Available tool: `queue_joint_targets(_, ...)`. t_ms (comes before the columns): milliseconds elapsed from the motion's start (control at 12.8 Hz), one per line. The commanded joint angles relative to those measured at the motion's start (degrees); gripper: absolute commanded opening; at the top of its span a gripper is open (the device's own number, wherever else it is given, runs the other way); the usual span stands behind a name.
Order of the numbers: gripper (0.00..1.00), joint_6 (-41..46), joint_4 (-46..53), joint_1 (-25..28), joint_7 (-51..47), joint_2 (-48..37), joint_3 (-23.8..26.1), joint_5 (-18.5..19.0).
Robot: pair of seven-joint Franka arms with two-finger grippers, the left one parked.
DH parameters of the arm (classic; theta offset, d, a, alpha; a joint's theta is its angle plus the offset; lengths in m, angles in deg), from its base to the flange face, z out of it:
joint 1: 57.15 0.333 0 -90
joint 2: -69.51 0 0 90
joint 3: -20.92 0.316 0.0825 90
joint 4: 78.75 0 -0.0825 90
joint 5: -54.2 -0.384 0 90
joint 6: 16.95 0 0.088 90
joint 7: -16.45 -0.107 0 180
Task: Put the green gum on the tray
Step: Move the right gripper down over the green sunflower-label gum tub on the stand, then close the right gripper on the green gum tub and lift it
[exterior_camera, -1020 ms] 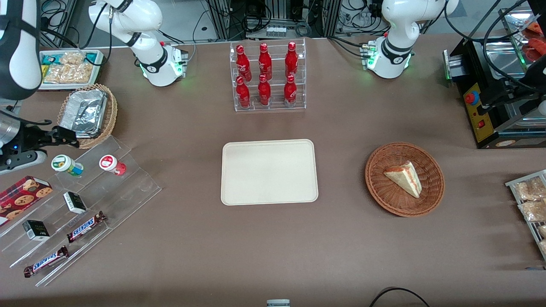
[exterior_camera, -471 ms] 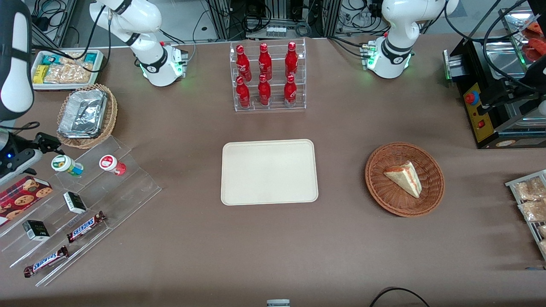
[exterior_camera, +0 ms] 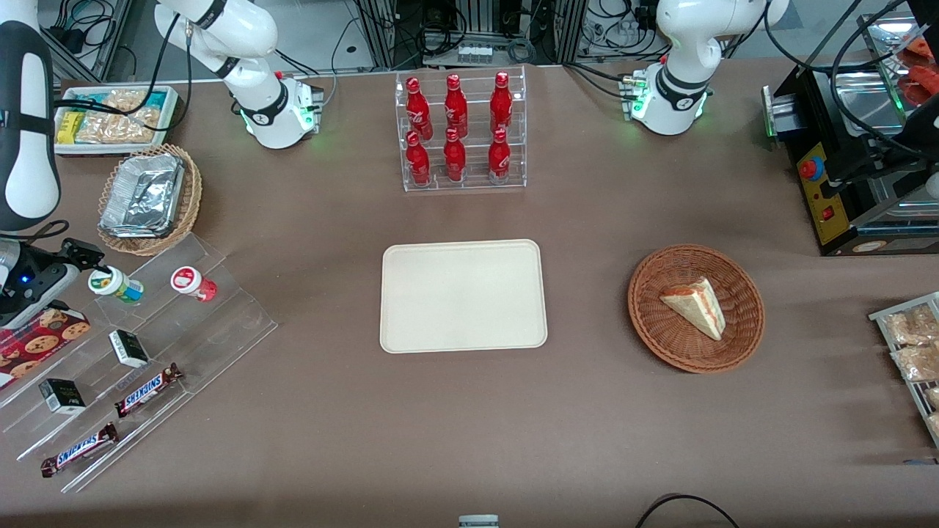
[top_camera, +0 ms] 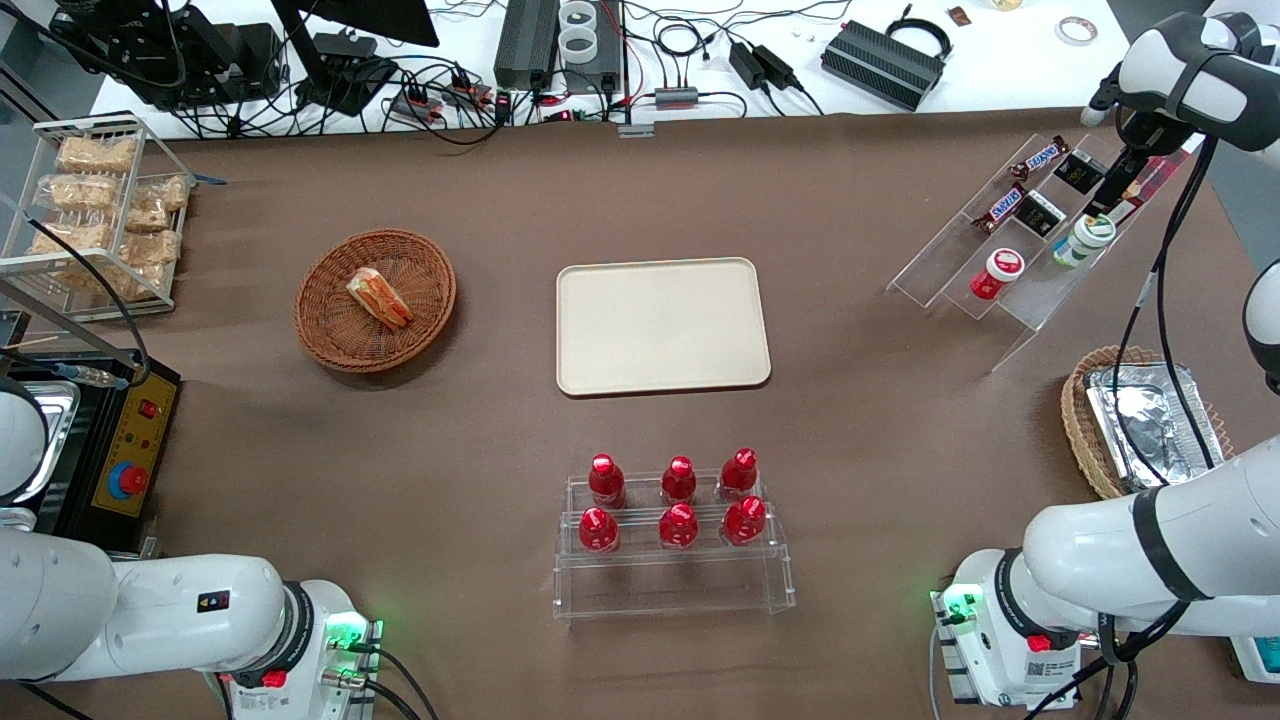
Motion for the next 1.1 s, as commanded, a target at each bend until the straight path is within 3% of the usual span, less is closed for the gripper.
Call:
queue_joint_targets(0, 1.00, -2.2, -2.5, -1.1, 2.6, -1.0, 0.3, -1.0)
queue_joint_targets(1020, 1.00, -7.0, -8.8, -2.2, 2.7, -2.1, 0.3, -2.2)
